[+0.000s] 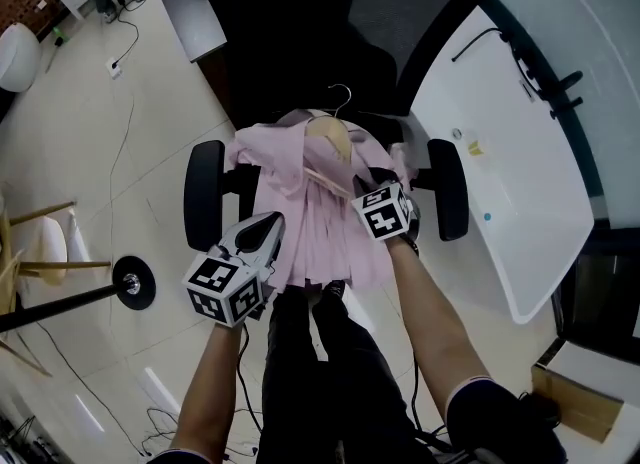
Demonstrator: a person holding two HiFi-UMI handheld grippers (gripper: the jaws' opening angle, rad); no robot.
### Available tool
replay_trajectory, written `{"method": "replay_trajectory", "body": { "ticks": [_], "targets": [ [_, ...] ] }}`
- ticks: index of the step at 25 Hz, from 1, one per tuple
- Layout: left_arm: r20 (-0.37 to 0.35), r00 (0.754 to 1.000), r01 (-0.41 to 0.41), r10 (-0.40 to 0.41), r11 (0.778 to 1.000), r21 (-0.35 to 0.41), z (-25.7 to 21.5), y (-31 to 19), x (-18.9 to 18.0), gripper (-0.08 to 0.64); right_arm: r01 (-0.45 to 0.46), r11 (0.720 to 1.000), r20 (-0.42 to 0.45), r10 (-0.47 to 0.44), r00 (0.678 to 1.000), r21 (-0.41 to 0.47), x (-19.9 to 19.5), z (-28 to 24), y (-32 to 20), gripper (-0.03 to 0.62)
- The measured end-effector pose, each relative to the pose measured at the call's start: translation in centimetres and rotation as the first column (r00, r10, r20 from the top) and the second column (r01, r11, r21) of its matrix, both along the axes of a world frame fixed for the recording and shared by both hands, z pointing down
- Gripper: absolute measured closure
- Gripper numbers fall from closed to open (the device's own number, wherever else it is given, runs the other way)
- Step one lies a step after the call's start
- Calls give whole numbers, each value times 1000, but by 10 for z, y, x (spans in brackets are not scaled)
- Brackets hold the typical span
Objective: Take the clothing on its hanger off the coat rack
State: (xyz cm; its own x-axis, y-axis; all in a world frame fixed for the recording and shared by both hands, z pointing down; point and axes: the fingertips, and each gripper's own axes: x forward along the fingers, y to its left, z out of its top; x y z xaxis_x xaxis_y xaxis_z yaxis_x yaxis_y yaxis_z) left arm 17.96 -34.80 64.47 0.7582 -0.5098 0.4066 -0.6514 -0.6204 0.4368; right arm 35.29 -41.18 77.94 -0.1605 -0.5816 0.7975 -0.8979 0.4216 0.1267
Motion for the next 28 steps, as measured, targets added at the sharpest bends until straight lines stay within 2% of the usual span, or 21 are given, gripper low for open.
{"method": "replay_trajectory", "body": {
  "ticks": [10,12,13,15,16,18,22,24,26,28],
  "targets": [
    [12,1000,12,-12,999,-48,37,5,7,549,-58,979,76,75,994,-196,3,74,15,502],
    [12,1000,18,-18,998,-55,41,6,7,548,-63,975,90,84,992,-211,3,84,18,487],
    [13,1000,22,-21,998,-57,43,6,6,549,-62,979,97,82,992,-194,3,84,16,468],
    [18,1000,26,-25,998,-60,45,5,5,549,-65,986,109,82,991,-154,5,78,11,364],
    [20,999,26,-25,998,-60,45,5,5,549,-69,988,116,86,989,-141,6,73,11,341],
    [22,999,26,-25,998,-56,42,4,6,549,-75,990,135,91,987,-115,8,59,11,341],
    [20,1000,12,-12,999,-36,25,2,12,548,-80,996,183,84,980,-31,8,11,12,359],
    [11,1000,-2,2,1000,-8,10,-4,18,548,-76,997,219,67,974,34,7,-22,7,392],
    [2,1000,-18,18,1000,25,-8,-10,26,548,-71,992,267,41,963,104,5,-60,4,464],
    [-6,999,-32,33,998,56,-29,-13,34,549,-64,983,308,9,951,169,2,-98,4,494]
  ]
}}
